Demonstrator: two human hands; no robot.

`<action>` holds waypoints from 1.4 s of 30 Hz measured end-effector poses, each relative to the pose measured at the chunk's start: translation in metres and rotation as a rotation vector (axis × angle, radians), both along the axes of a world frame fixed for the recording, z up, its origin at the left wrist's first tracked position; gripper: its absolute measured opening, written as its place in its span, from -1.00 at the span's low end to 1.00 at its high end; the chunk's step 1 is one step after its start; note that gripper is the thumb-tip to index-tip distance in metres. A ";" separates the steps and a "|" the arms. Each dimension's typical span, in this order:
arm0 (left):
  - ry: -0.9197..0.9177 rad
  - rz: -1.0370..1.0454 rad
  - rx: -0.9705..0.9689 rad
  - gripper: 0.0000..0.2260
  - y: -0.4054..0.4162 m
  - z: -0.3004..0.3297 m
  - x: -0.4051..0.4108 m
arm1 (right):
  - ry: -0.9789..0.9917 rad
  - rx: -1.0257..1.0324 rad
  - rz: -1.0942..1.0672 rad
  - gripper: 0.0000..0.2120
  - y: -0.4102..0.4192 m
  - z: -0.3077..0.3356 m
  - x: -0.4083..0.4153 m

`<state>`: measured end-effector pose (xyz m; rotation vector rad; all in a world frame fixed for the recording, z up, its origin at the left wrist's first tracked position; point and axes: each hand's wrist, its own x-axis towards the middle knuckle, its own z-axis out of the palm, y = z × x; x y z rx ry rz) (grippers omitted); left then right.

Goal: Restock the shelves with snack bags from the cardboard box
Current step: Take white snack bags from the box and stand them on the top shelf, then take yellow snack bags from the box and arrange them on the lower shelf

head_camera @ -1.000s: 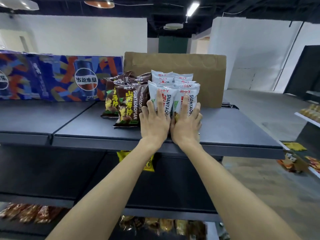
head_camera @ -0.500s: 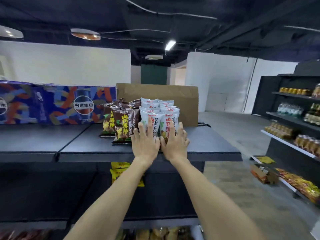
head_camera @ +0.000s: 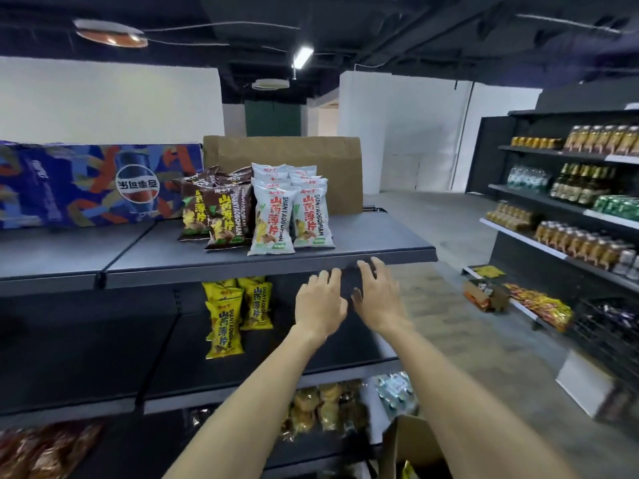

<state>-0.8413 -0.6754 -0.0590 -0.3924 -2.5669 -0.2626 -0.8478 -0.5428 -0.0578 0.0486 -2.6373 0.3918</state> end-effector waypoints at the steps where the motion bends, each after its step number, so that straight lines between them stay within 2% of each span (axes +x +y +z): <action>1: -0.033 -0.009 -0.013 -0.56 0.007 -0.008 0.003 | -0.018 -0.007 -0.008 -0.44 0.011 -0.009 0.006; 6: -0.186 -0.065 -0.081 -0.67 0.055 -0.046 0.021 | -0.039 -0.046 -0.032 -0.55 0.071 -0.046 0.035; 9: -0.283 -0.105 -0.142 -0.77 0.092 -0.073 0.036 | -0.097 -0.082 -0.066 -0.54 0.114 -0.076 0.056; 16: -0.530 -0.139 -0.058 -0.70 0.167 -0.167 0.084 | -0.306 -0.245 -0.180 -0.55 0.212 -0.178 0.121; 19: -0.681 -0.133 -0.032 -0.78 0.184 -0.214 0.112 | -0.416 -0.268 -0.239 -0.57 0.238 -0.227 0.155; 23: -0.849 -0.149 -0.075 -0.88 0.192 -0.258 0.137 | -0.547 -0.307 -0.277 -0.56 0.253 -0.271 0.186; 26: -0.929 -0.110 -0.091 -0.85 0.195 -0.279 0.145 | -0.629 -0.372 -0.314 -0.63 0.254 -0.295 0.200; 29: -0.974 -0.091 -0.102 -0.72 0.195 -0.294 0.145 | -0.682 -0.411 -0.335 -0.68 0.251 -0.309 0.202; 33: -1.052 -0.045 -0.030 -0.79 0.196 -0.313 0.135 | -0.756 -0.377 -0.349 -0.66 0.245 -0.327 0.195; 36: -1.102 -0.044 0.025 -0.78 0.200 -0.323 0.117 | -0.799 -0.339 -0.328 -0.68 0.238 -0.335 0.184; 39: -1.140 -0.082 0.007 -0.74 0.204 -0.338 0.100 | -0.856 -0.302 -0.306 -0.66 0.230 -0.345 0.170; 42: -1.172 -0.100 -0.025 -0.75 0.207 -0.350 0.090 | -0.954 -0.355 -0.343 -0.57 0.219 -0.358 0.161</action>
